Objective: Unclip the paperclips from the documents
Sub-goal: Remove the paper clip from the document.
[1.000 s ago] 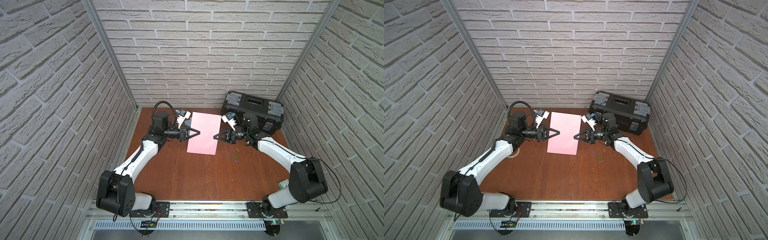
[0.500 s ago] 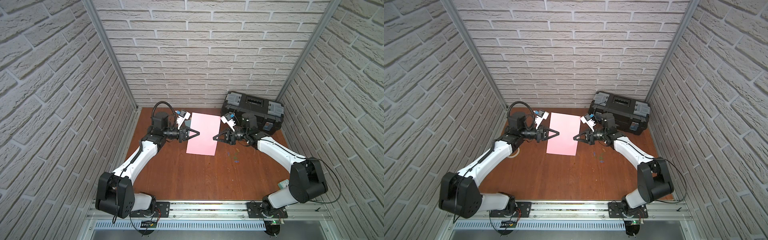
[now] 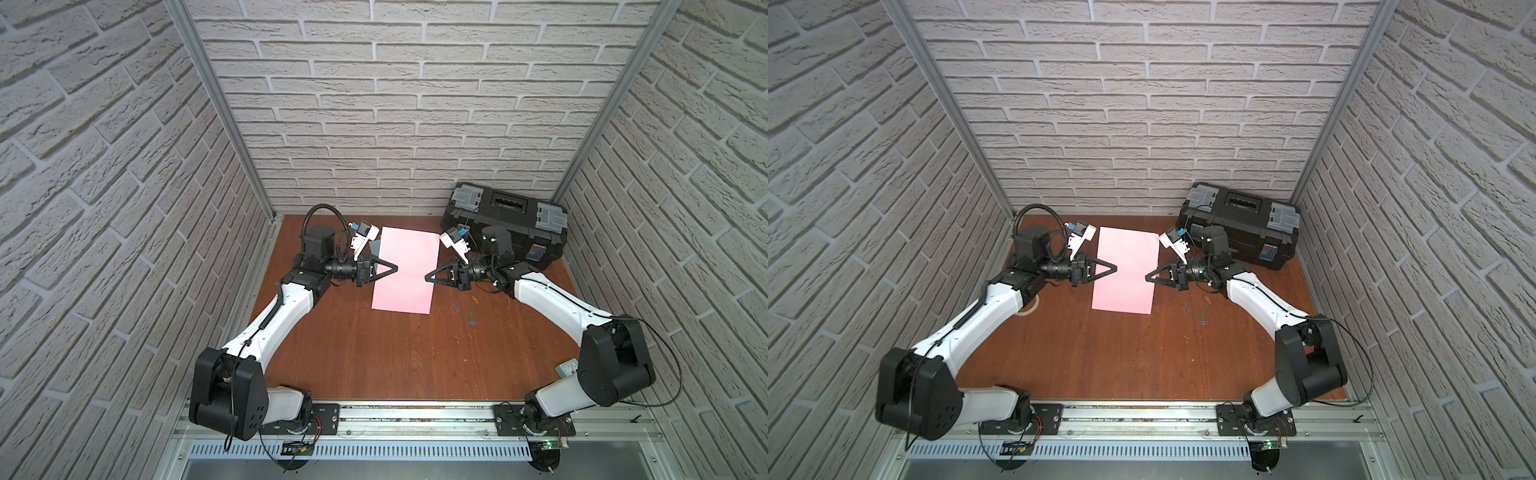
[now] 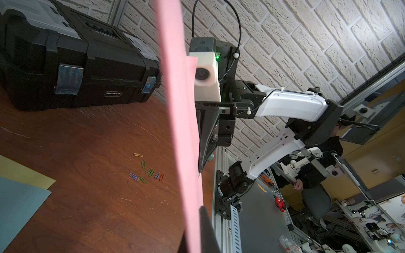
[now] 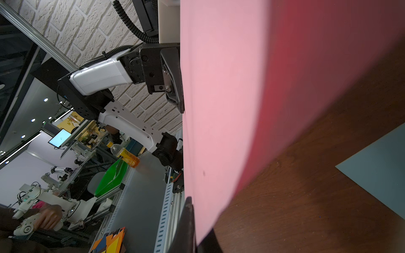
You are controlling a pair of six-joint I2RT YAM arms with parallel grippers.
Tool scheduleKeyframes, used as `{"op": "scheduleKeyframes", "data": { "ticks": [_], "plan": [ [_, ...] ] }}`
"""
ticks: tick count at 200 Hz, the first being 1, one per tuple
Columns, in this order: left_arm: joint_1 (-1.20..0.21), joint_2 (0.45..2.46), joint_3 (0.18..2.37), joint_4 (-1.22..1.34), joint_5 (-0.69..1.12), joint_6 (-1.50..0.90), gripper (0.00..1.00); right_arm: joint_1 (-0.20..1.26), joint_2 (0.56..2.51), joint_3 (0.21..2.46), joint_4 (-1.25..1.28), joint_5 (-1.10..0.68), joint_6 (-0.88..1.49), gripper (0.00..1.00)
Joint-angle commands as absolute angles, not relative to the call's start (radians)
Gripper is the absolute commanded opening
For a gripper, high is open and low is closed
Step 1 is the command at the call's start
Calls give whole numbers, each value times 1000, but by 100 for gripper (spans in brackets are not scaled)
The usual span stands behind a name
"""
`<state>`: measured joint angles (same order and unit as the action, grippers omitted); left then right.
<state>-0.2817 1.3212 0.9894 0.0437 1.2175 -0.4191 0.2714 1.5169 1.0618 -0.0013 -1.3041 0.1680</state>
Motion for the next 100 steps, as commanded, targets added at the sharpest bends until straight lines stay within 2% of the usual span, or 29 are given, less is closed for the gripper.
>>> {"op": "scheduleKeyframes", "data": {
  "ticks": [1, 100],
  "plan": [
    [-255, 1290, 983, 65, 1223, -394, 0, 262, 1499, 1080, -42, -1309, 138, 6],
    [-249, 1289, 988, 59, 1223, -392, 0, 253, 1491, 1080, -64, -1308, 124, 7]
  ]
}}
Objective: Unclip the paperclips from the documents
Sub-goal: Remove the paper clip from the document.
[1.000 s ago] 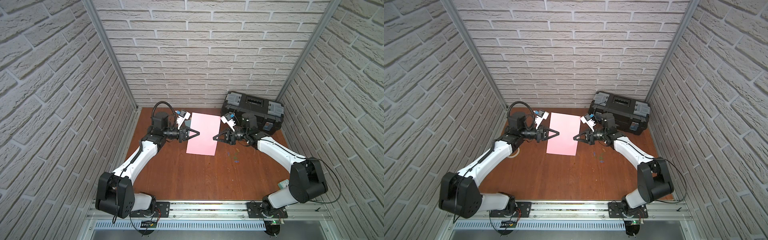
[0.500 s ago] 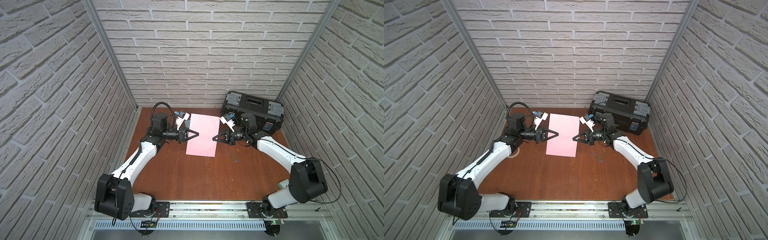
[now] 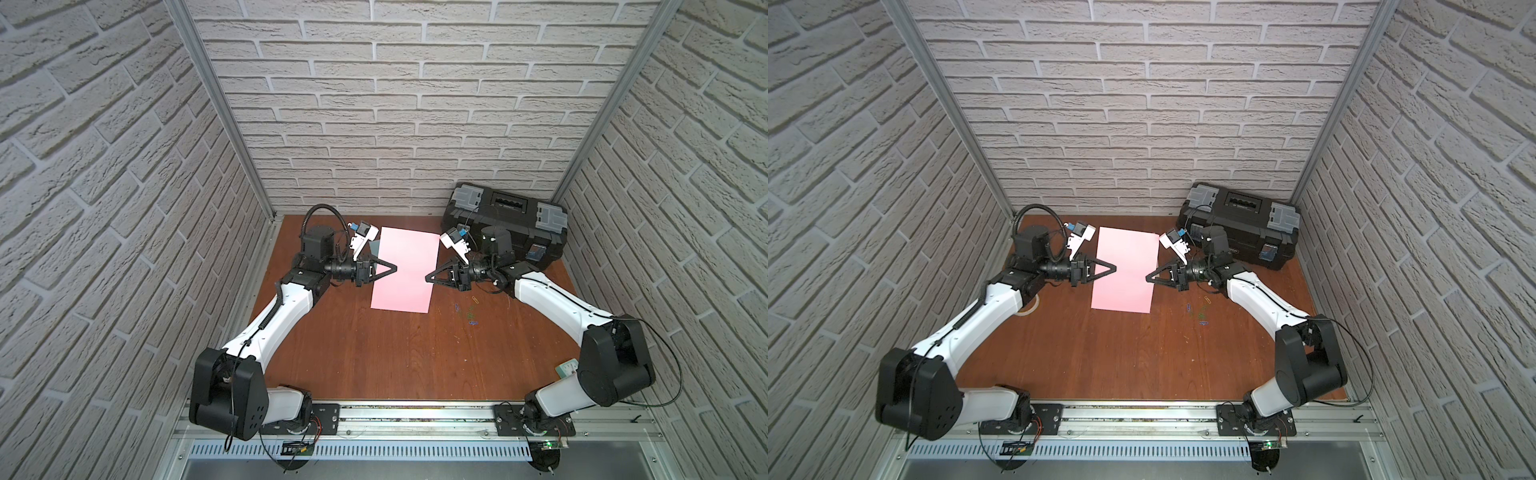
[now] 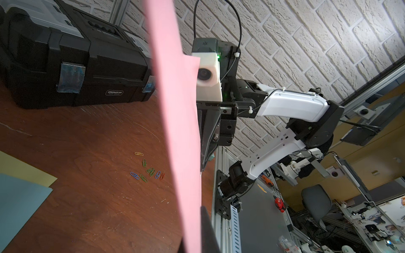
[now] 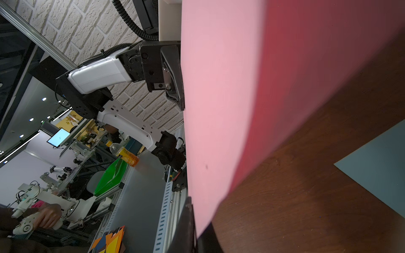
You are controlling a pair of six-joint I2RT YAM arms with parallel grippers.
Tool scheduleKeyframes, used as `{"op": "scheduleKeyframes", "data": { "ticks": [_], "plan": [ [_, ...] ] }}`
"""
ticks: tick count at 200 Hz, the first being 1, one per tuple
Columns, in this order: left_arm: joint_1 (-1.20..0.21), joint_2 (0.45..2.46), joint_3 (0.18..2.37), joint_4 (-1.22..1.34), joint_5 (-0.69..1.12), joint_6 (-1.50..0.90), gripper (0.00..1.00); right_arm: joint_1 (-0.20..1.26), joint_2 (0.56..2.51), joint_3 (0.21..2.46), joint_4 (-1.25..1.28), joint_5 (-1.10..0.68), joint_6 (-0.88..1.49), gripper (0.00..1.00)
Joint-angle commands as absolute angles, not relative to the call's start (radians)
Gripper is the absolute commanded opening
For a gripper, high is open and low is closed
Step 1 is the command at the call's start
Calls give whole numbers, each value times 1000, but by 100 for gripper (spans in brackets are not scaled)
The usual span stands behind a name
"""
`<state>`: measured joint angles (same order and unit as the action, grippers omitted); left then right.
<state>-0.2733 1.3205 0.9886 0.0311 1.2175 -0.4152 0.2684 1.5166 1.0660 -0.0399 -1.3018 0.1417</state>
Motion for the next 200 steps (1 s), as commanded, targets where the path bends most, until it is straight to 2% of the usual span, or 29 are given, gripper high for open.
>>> {"op": "scheduleKeyframes", "data": {
  "ticks": [1, 156, 200],
  "plan": [
    [-250, 1289, 988, 59, 1224, -392, 0, 253, 1490, 1080, -64, -1308, 123, 7],
    [-237, 1274, 985, 31, 1215, -371, 0, 229, 1476, 1078, -179, -1266, 50, 7],
    [-236, 1277, 982, 30, 1207, -367, 0, 206, 1470, 1067, -223, -1189, 46, 6]
  ]
}}
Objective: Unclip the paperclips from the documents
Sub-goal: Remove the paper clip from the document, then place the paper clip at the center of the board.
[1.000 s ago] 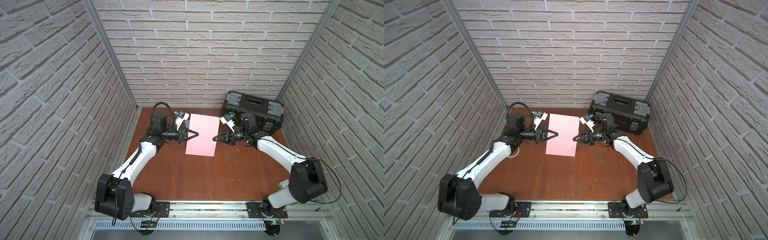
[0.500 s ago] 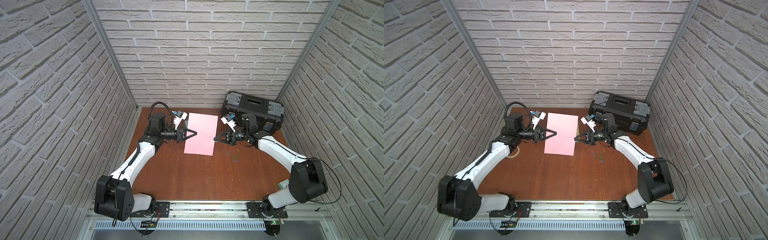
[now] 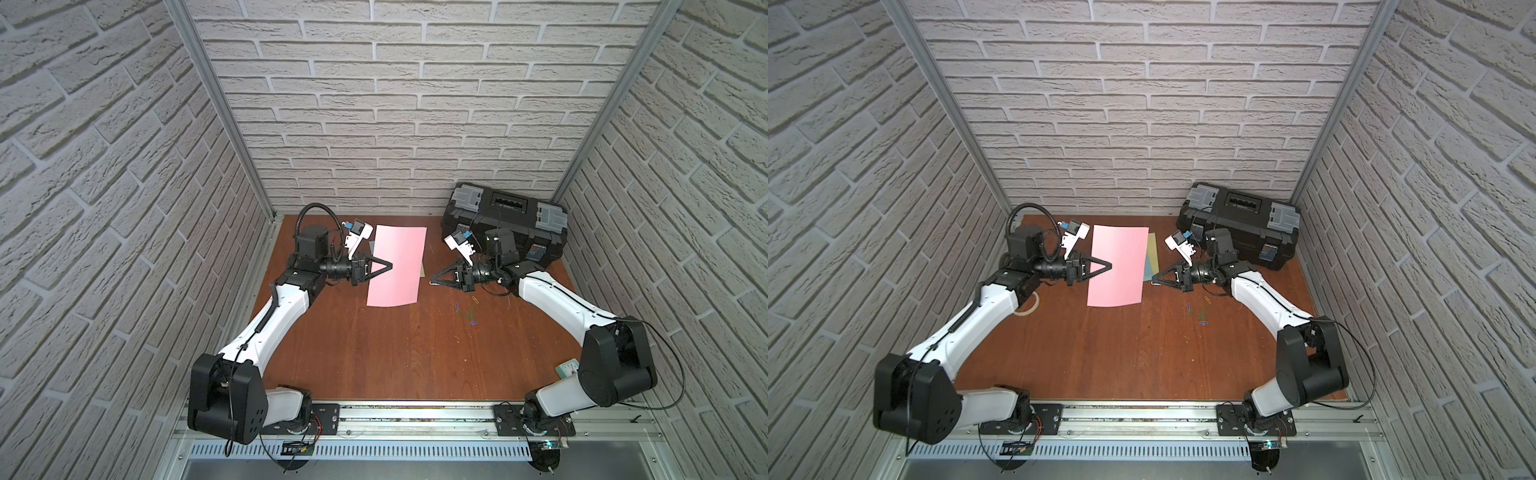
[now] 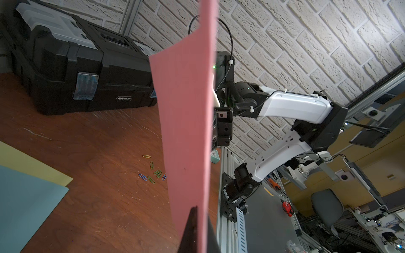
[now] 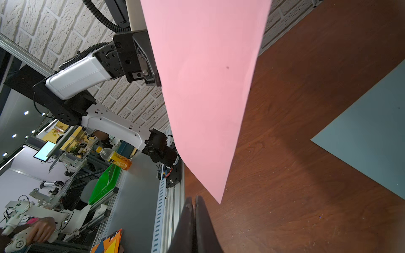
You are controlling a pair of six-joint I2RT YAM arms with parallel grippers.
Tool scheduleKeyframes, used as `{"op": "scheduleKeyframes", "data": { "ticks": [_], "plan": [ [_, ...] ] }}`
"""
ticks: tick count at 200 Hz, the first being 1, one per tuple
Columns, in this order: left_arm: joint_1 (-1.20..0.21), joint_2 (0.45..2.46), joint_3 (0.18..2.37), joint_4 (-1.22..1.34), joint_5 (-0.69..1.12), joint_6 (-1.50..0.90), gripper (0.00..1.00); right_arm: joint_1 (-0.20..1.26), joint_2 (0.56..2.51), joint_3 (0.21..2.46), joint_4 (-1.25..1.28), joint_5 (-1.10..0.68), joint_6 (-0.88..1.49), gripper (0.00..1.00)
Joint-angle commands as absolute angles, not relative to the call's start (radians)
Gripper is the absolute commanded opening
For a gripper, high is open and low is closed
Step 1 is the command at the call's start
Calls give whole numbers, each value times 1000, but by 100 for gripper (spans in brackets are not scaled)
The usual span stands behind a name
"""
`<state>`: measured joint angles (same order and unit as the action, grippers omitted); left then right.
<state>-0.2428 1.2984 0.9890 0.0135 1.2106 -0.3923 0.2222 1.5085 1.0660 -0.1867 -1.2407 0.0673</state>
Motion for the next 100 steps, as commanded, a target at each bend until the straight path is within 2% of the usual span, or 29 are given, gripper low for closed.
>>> {"op": "scheduleKeyframes", "data": {
  "ticks": [1, 75, 100],
  "plan": [
    [-236, 1277, 982, 29, 1207, -367, 0, 204, 1470, 1067, -223, -1186, 47, 6],
    [-236, 1289, 976, 30, 1190, -360, 0, 101, 1472, 921, -183, -822, 223, 6],
    [-236, 1293, 973, 29, 1187, -358, 0, 81, 1480, 891, -252, -655, 243, 5]
  ]
}}
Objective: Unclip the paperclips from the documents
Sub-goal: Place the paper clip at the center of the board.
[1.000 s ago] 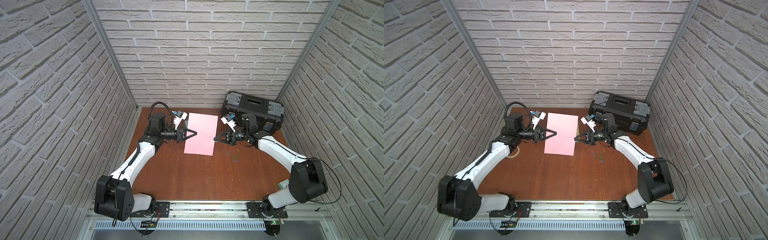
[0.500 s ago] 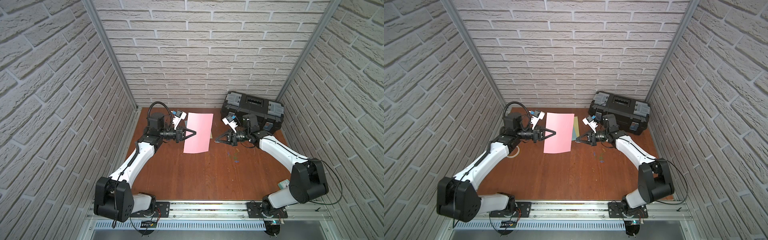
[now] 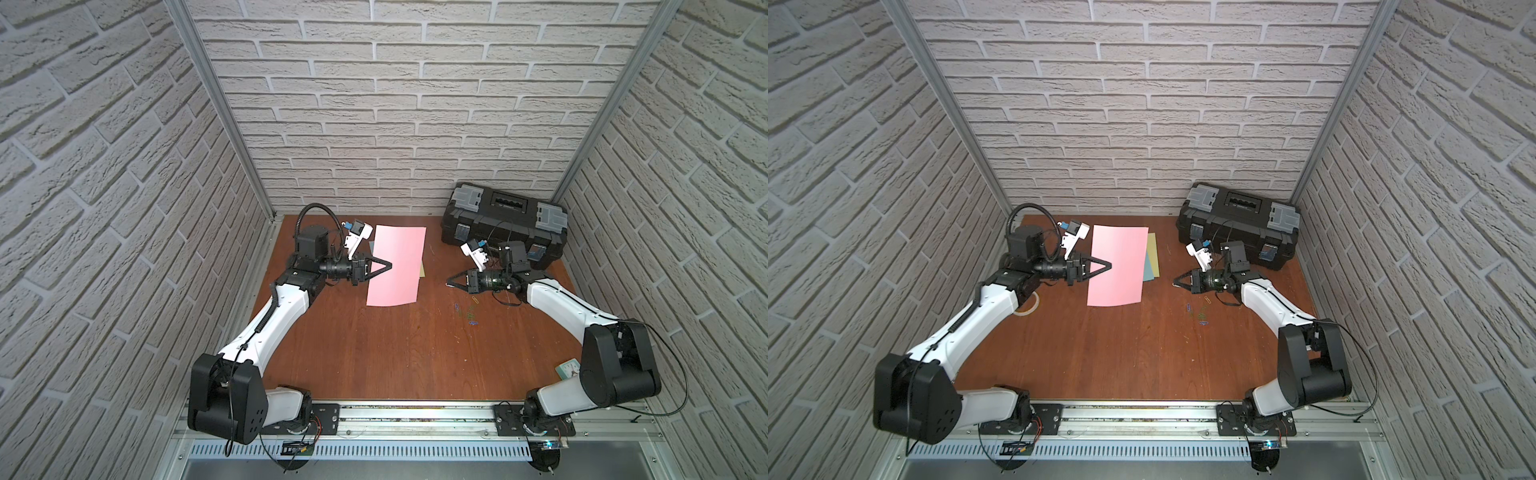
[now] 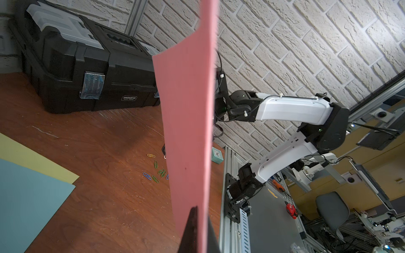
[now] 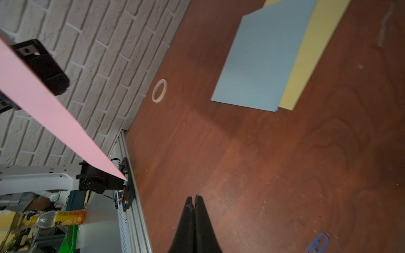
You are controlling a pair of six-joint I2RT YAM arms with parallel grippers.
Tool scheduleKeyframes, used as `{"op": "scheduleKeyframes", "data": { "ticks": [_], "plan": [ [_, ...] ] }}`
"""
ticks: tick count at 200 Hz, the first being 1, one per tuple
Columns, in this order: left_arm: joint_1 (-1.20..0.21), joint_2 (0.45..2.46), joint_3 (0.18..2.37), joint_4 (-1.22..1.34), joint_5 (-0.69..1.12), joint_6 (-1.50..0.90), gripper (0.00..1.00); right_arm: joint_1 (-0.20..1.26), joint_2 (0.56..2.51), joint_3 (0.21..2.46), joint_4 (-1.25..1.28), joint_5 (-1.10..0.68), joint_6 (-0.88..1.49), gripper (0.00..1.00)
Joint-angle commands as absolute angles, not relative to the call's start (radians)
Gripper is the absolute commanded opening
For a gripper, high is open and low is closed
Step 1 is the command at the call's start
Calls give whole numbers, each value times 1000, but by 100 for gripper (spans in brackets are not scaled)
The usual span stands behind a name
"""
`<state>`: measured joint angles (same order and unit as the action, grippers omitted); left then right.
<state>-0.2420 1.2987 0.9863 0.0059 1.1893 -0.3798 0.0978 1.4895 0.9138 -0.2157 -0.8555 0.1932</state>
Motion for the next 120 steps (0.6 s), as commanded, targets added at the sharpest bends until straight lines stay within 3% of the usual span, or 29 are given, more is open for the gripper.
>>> {"op": "scheduleKeyframes", "data": {
  "ticks": [1, 40, 120],
  "plan": [
    [-236, 1294, 973, 29, 1185, -359, 0, 81, 1480, 891, -254, -651, 242, 5],
    [-236, 1306, 976, 31, 1187, -356, 0, 77, 1528, 885, -341, -500, 262, 5],
    [-236, 1303, 966, 25, 1173, -350, 0, 77, 1648, 881, -355, -439, 279, 5]
  ]
}}
